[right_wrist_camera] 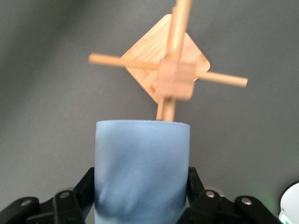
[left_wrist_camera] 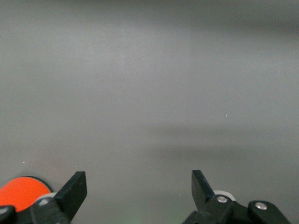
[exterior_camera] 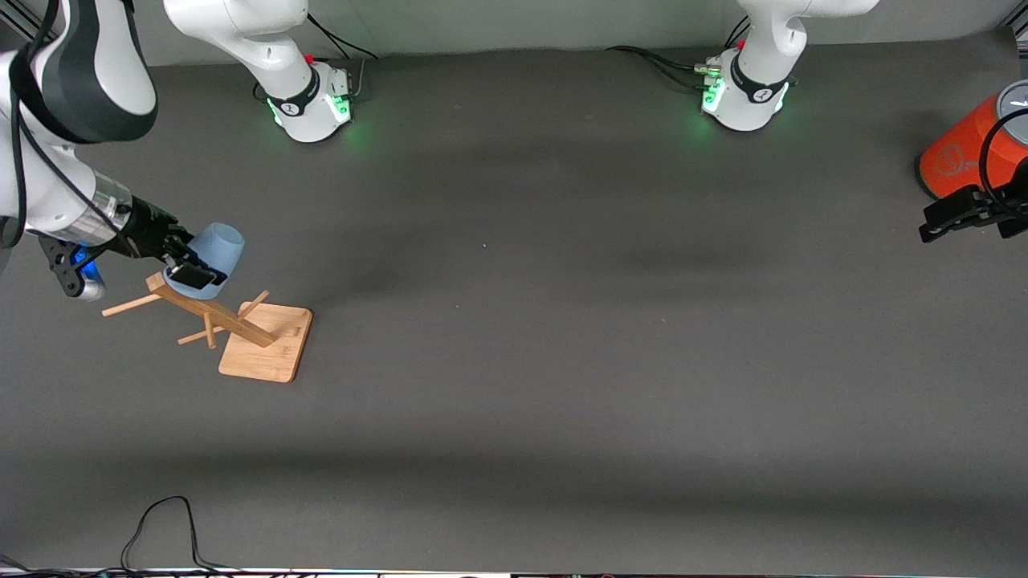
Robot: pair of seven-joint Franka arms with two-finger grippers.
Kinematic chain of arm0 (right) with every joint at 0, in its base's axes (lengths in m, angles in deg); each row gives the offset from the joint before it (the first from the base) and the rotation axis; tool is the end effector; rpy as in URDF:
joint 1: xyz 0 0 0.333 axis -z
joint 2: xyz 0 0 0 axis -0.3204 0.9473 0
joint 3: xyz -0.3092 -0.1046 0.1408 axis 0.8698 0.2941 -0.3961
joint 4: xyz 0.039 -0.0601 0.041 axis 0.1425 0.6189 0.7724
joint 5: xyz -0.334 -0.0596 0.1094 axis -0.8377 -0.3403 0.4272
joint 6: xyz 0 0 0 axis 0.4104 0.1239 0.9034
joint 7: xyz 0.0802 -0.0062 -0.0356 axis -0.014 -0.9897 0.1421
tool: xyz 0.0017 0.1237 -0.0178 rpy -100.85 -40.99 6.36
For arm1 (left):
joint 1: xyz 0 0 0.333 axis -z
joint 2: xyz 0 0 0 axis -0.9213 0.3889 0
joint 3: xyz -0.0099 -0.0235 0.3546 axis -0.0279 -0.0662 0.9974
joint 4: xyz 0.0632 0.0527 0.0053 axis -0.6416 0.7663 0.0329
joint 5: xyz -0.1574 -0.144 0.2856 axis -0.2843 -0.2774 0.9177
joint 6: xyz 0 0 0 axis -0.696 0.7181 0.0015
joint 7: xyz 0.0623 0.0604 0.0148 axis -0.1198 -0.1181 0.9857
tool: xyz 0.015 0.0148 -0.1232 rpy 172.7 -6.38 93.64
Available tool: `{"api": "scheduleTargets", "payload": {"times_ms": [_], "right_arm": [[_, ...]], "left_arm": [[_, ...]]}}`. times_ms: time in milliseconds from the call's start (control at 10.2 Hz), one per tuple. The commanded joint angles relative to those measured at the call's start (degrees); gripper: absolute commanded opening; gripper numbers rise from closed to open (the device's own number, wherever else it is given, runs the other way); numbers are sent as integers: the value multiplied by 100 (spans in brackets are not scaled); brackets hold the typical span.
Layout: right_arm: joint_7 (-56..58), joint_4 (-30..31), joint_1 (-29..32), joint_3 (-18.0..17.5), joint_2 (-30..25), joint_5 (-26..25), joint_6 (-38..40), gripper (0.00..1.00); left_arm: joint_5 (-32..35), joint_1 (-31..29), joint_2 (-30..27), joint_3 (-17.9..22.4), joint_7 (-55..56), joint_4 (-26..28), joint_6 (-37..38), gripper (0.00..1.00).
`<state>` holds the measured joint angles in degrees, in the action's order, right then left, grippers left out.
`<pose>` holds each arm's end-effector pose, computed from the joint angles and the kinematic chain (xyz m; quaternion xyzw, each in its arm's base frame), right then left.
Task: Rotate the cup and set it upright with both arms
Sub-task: 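Close the right gripper on the blue cup's base, then pull the blue cup off the stand toward the table middle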
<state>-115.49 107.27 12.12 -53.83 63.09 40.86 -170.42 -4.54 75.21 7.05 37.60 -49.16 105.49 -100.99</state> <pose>0.4964 0.0389 0.5396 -0.9088 0.4117 0.0499 0.0453 0.5297 0.0180 0.6471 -0.9997 -0.0195 0.0126 0.0043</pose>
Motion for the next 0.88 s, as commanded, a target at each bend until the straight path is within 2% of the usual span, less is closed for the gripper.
{"api": "scheduleTargets", "payload": {"times_ms": [0, 196, 491, 785], "right_arm": [[-328, -292, -388, 8, -108, 20, 375, 64], [-837, -486, -757, 8, -161, 20, 613, 64], [-1970, -530, -1625, 8, -240, 3, 596, 64], [-3313, -557, -2733, -1, 83, -15, 97, 60]], "left_arm": [[26, 60, -11, 44, -24, -39, 43, 100], [26, 51, -11, 44, -24, -39, 43, 100], [26, 43, -3, 53, -24, -30, 43, 100], [18, 43, -3, 53, -24, -39, 34, 100]]}}
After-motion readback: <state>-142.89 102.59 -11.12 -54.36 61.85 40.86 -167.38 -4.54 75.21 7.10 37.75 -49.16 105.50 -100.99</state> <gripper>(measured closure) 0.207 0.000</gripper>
